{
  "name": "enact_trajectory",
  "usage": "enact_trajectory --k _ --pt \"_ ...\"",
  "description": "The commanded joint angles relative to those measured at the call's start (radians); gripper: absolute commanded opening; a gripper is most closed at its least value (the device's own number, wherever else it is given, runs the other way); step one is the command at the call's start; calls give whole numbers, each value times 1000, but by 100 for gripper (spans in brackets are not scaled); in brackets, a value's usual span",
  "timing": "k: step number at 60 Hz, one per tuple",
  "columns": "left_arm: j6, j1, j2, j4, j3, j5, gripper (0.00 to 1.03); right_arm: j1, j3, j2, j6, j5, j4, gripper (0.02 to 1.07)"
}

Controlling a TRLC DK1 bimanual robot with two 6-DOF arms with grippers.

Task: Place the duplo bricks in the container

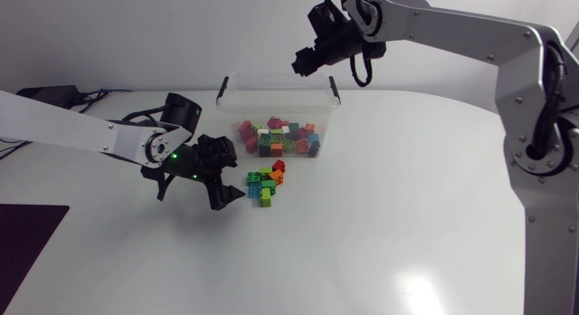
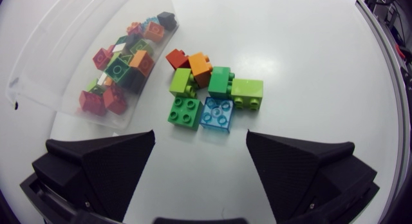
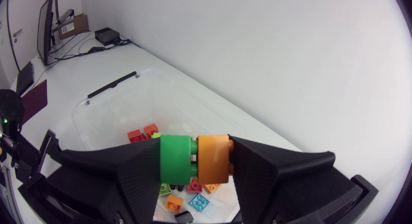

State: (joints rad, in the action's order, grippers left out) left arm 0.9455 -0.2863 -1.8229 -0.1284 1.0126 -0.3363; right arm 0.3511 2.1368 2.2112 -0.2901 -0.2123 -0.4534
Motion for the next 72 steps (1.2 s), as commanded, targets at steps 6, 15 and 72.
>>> enact_trajectory --k 6,15,72 --pt "119 12 -73 10 27 -43 98 -1 155 111 23 2 -70 100" --pt "162 27 -110 6 60 -95 97 9 126 82 17 1 -88 102" --pt "314 29 -355 -338 396 -214 97 38 -885 -628 -52 -38 163 102"
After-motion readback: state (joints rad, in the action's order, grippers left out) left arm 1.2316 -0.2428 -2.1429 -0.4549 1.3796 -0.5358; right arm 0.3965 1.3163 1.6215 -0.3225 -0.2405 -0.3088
